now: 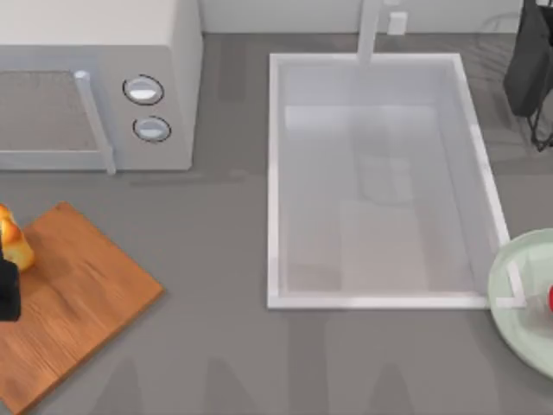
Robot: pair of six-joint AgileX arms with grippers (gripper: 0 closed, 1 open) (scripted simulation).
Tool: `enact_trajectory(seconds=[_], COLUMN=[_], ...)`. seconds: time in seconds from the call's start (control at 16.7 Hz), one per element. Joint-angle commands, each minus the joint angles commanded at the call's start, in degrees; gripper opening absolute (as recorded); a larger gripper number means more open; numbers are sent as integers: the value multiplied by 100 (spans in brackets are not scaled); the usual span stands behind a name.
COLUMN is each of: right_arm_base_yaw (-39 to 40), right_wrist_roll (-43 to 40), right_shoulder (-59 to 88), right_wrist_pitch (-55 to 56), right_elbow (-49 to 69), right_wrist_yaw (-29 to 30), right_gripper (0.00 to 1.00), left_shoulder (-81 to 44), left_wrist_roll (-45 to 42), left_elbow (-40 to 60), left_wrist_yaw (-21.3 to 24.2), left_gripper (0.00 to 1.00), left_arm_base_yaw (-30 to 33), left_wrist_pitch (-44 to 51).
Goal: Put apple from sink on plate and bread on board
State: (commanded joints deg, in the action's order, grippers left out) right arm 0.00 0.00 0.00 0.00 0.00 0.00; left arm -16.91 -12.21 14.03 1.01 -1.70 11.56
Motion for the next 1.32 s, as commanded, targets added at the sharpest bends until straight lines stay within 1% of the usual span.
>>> enact_trajectory(seconds=[0.18,0.66,0.84,1.08,1.32], right_arm_base_yaw=[0,0,0,0,0], right_wrist_roll=[0,0,0,0,0], right_shoulder=[0,0,0,0,0], right_wrist_pitch=[0,0,0,0,0], right_elbow=[0,0,0,0,0], right_wrist_yaw=[0,0,0,0,0], right_gripper=[100,100,100,100,100], left_shoulder=[-1501,-6060,-7408,-8421,-8593], left_wrist_roll=[-933,-3491,-4306,-5026,-5172], left_elbow=[1075,4143,5106,5967,6148], left_wrist_yaw=[72,263,326,392,408], left_gripper=[100,100,100,100,100], left_arm_base_yaw=[-128,-476,-587,-684,-703], left_wrist_pitch=[881,3305,4067,4724,4855])
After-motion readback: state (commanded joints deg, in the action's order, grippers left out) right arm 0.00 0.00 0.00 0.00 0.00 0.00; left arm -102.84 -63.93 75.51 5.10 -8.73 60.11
